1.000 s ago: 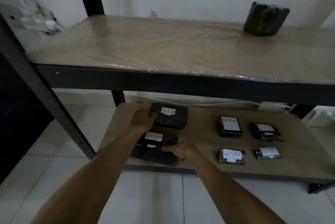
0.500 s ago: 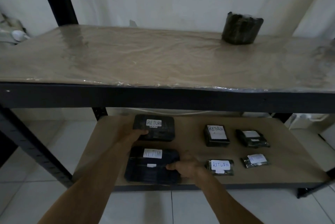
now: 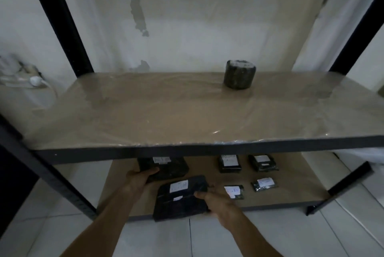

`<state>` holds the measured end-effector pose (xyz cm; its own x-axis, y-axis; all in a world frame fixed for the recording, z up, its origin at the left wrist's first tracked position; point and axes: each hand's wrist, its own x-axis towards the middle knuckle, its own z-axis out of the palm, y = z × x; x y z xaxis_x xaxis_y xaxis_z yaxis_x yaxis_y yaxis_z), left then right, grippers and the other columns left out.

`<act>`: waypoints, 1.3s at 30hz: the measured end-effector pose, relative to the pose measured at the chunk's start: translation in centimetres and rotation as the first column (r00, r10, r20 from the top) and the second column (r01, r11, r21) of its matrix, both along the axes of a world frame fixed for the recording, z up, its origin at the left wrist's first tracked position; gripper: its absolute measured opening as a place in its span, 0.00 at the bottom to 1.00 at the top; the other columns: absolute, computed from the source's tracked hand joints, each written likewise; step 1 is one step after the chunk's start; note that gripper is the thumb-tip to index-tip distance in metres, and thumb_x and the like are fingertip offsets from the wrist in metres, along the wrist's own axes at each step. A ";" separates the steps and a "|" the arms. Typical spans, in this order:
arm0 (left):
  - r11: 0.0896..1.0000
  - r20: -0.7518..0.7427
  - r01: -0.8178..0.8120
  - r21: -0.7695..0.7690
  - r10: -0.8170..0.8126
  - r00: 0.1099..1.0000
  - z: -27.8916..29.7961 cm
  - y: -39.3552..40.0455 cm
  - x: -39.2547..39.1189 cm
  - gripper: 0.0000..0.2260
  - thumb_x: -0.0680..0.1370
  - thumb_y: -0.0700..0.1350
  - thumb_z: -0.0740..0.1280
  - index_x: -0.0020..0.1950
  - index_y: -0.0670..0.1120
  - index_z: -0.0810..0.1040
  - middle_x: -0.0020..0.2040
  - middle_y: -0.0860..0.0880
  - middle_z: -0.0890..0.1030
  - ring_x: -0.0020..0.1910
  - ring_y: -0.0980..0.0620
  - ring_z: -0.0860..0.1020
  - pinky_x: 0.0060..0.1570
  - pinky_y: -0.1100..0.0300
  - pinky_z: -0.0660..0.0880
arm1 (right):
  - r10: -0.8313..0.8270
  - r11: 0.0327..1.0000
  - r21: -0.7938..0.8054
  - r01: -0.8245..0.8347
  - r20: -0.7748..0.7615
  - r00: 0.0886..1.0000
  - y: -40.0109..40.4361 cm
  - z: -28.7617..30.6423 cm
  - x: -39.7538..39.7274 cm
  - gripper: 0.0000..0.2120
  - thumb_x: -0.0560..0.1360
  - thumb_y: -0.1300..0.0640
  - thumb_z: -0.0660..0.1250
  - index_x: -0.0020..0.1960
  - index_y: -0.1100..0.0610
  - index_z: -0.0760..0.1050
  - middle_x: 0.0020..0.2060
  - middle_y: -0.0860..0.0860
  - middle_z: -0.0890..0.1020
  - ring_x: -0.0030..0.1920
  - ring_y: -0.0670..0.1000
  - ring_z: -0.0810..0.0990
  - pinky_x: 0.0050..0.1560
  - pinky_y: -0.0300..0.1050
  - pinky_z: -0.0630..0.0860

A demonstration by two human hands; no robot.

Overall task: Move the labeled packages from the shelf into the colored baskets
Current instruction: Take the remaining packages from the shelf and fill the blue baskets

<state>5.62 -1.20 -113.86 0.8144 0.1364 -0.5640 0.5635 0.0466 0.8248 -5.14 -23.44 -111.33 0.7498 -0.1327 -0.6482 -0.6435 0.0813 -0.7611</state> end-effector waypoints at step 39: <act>0.712 0.118 0.604 -0.357 -0.607 0.786 69.4 -47.8 -36.4 0.18 0.72 0.40 0.75 0.60 0.36 0.79 0.48 0.41 0.83 0.41 0.49 0.78 0.37 0.60 0.76 | -0.518 0.842 0.021 0.539 0.309 0.797 -49.7 67.6 -46.7 0.15 0.75 0.55 0.63 0.59 0.60 0.78 0.52 0.60 0.85 0.56 0.63 0.83 0.54 0.56 0.79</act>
